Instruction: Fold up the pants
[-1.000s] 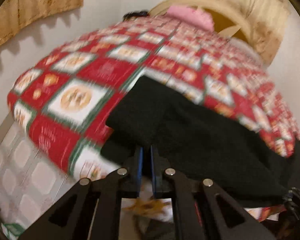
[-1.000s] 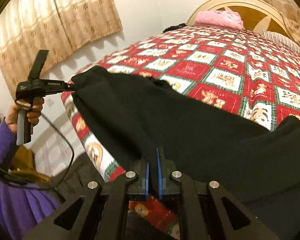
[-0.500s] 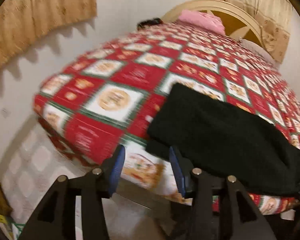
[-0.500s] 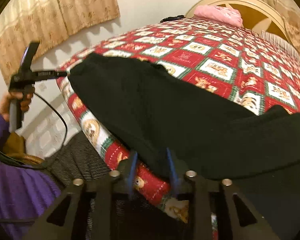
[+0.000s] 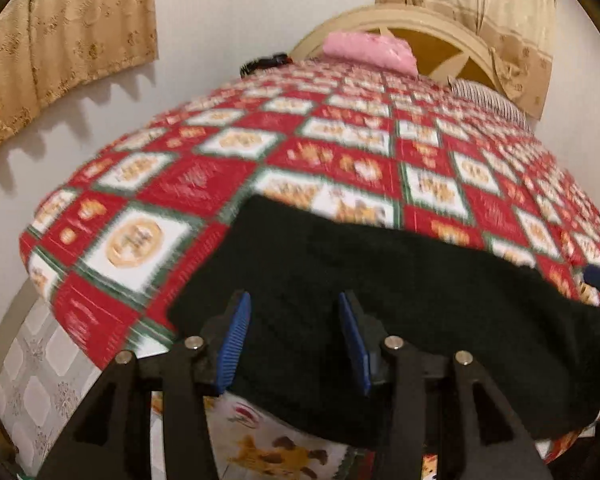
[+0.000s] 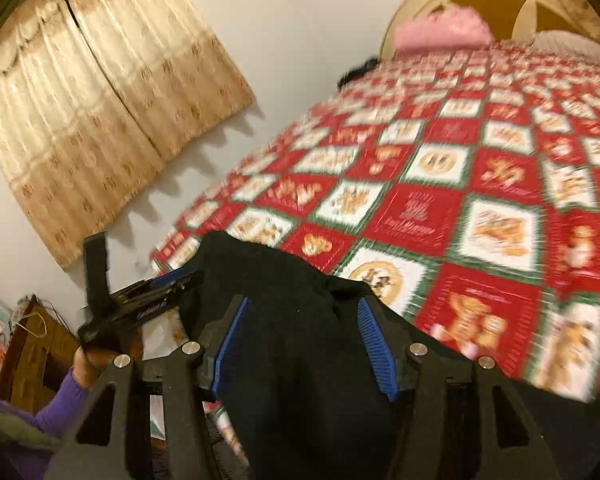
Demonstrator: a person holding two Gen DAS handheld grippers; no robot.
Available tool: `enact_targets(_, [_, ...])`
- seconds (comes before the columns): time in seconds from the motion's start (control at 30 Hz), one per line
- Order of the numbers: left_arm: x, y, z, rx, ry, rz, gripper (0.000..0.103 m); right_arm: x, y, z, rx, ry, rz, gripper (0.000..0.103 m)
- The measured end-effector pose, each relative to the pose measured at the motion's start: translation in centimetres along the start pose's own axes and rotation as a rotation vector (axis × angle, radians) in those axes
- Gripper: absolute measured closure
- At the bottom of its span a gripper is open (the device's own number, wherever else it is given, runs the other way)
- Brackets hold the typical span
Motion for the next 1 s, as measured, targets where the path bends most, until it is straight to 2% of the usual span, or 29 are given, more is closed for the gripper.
enact_targets(0.1, [-0.8, 0.6, 0.2, -0.035, -0.054, -0.053, 0.052, 0.0, -0.8, -3.9, 0.101, 0.013, -0.002, 0.045])
enact_targets(0.17, [-1.0, 0.8, 0.2, -0.045, -0.055, -0.069, 0.048, -0.2, -0.7, -5.6, 0.157, -0.011, -0.021, 0.045])
enact_targets(0.27, [-1.2, 1.0, 0.1, -0.059, -0.055, -0.087, 0.043, 0.3, -0.8, -6.4, 0.17, -0.038, -0.013, 0.04])
enact_targets(0.4, [-1.8, 1.2, -0.2, -0.069, -0.083, -0.1, 0.039, 0.3, -2.0, -7.7, 0.213, -0.169, -0.056, 0.039])
enact_targets(0.53, [-1.9, 1.2, -0.4, -0.07, -0.085, -0.089, 0.035, 0.1, -3.3, -9.1, 0.207, -0.193, -0.06, 0.039])
enact_targets(0.63, [-2.1, 1.3, -0.5, -0.067, -0.101, -0.105, 0.034, -1.0, -4.8, -8.6, 0.163, -0.191, -0.084, 0.039])
enact_targets(0.73, [-1.9, 1.4, -0.6, -0.068, -0.088, -0.091, 0.034, -4.0, -5.8, -7.8, 0.144, -0.339, -0.196, 0.04])
enact_targets(0.83, [-2.0, 1.6, -0.7, -0.085, -0.09, -0.102, 0.033, -6.9, -6.3, -7.5, 0.119, -0.409, -0.279, 0.046])
enact_targets(0.9, [-2.1, 1.8, -0.7, -0.099, -0.098, -0.11, 0.032, -9.7, -6.1, -8.7, 0.15, -0.488, -0.391, 0.058])
enact_targets(0.93, [-2.2, 1.8, -0.7, -0.098, -0.103, -0.113, 0.032, -10.3, -6.0, -9.1, 0.161, -0.507, -0.419, 0.07])
enact_targets(0.97, [-2.2, 1.7, -0.6, -0.092, -0.103, -0.111, 0.032, -11.1, -5.9, -9.6, 0.184, -0.534, -0.444, 0.077])
enact_targets(1.0, [-2.2, 1.6, -0.6, -0.088, -0.1, -0.109, 0.032, -11.6, -5.9, -9.8, 0.206, -0.568, -0.456, 0.078])
Point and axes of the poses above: each gripper's, at about its wrist camera, not at the fingertips, and z roughly against the way its jaws point, x to its left, y to its underside, the point moved 1 cm from there along -z, roughly the way its jaws point, and after that the axes turned 12 degrees about x, right-handed, at the moved point
